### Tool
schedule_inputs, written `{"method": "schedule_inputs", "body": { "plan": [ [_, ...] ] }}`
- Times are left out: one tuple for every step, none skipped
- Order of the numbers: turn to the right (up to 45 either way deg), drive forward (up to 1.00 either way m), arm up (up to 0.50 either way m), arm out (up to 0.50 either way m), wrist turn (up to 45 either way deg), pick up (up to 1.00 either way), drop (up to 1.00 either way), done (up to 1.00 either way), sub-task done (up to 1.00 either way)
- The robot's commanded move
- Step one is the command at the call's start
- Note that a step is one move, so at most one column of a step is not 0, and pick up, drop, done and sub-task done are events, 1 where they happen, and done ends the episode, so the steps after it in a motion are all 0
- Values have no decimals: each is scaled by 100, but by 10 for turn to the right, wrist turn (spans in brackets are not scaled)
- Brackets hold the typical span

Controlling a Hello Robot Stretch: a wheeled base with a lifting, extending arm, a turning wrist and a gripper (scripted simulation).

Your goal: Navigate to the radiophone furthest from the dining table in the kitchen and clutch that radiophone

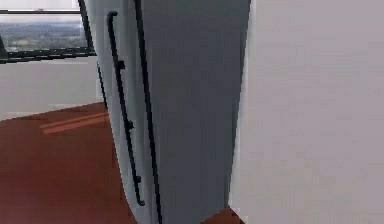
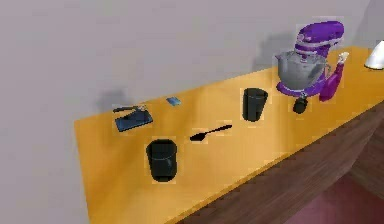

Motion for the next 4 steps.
{"method": "schedule_inputs", "body": {
  "plan": [
    [-120, 0, 0, 0, 0, 0, 0, 0, 0],
    [0, 0, 50, 0, 0, 0, 0, 0, 0],
    [0, 0, 38, 0, 0, 0, 0, 0, 0],
    [0, 0, 0, 40, 0, 0, 0, 0, 0]
  ]
}}
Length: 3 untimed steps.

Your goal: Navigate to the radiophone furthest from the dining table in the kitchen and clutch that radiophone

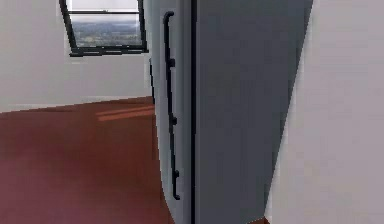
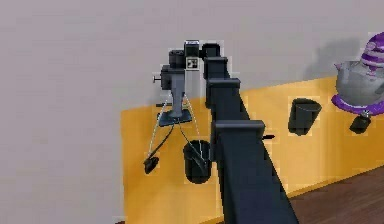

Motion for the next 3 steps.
{"method": "schedule_inputs", "body": {
  "plan": [
    [0, 0, 0, 0, 450, 0, 0, 0, 0],
    [0, 0, 0, 0, 450, 0, 0, 0, 0],
    [0, 0, 0, 0, 450, 0, 0, 0, 0]
  ]
}}
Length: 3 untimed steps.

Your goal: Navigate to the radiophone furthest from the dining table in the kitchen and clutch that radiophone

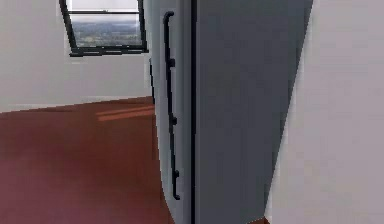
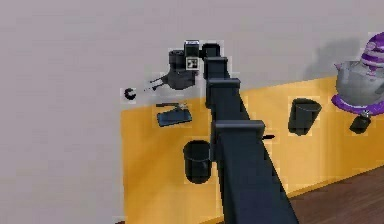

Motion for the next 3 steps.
{"method": "schedule_inputs", "body": {
  "plan": [
    [0, 0, 0, 0, 150, 0, 0, 0, 0],
    [0, 0, -14, 0, 0, 0, 0, 0, 0],
    [0, 0, 0, 0, 0, 100, 0, 0, 0]
  ]
}}
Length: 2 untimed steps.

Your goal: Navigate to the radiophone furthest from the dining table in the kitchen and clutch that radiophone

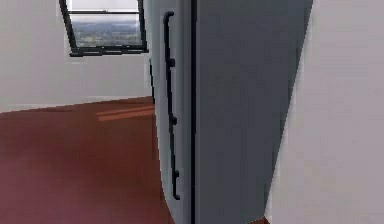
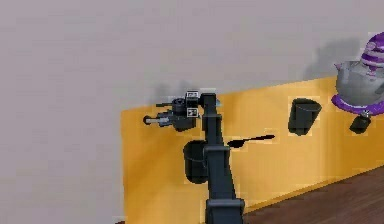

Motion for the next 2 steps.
{"method": "schedule_inputs", "body": {
  "plan": [
    [0, 0, 10, 0, 0, 0, 0, 0, 0],
    [0, 0, 0, 0, 0, 0, 0, 100, 0]
  ]
}}
